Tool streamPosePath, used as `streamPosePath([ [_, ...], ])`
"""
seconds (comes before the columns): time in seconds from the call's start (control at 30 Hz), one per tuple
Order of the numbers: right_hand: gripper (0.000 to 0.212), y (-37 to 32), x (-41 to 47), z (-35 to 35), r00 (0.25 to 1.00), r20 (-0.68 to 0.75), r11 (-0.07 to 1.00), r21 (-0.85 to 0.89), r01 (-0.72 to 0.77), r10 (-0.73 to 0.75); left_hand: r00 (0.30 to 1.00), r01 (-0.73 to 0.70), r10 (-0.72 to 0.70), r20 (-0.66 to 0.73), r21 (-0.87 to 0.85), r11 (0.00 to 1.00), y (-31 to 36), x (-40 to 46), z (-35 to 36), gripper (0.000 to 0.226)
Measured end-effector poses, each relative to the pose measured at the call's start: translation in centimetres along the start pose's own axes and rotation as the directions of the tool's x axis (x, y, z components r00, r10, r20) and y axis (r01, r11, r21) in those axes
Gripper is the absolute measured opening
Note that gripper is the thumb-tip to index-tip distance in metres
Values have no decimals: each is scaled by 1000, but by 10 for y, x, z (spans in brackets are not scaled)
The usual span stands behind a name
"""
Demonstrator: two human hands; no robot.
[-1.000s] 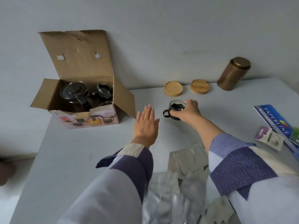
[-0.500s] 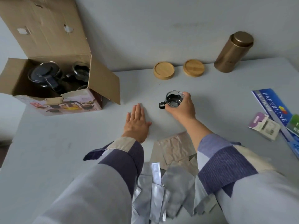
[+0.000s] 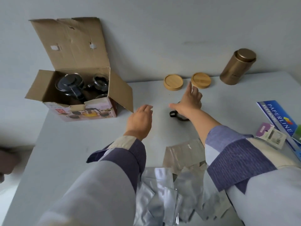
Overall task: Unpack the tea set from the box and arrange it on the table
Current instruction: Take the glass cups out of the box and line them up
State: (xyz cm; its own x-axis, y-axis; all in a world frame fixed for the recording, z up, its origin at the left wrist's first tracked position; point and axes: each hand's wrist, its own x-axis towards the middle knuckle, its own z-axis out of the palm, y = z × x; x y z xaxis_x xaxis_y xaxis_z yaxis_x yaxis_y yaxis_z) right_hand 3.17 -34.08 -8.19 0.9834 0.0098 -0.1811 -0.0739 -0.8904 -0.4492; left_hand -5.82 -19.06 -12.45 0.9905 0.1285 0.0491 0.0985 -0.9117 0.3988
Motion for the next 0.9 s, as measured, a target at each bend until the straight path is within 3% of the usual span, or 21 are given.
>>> streamPosePath([
  [0.1,78,-46,-5,0,990,17,990,-25,141,-141,969,-88,92,-228,29,996,-16,4,-38,31],
  [0.2,60,-95,-15,13,948,63,950,11,311,-311,939,-58,80,-336,75,996,-47,7,-74,25],
  [0.37,39,-172,-39,38,847,77,850,103,517,-525,899,141,-102,-426,62,988,-108,2,-114,37],
  [0.47,32,-212,-47,54,814,108,821,105,561,-570,914,227,-171,-367,113,967,-143,-1,-126,43],
  [0.63,9,-253,-50,71,838,353,850,-177,496,-416,957,290,-264,-123,312,905,-185,-9,-126,61],
  [0.73,39,-267,-48,84,869,417,862,-301,408,-266,962,273,-244,-123,380,884,-190,-13,-120,61],
  [0.9,43,-284,-50,98,855,503,785,-477,395,-124,965,260,-223,-138,387,885,-195,-14,-116,59],
])
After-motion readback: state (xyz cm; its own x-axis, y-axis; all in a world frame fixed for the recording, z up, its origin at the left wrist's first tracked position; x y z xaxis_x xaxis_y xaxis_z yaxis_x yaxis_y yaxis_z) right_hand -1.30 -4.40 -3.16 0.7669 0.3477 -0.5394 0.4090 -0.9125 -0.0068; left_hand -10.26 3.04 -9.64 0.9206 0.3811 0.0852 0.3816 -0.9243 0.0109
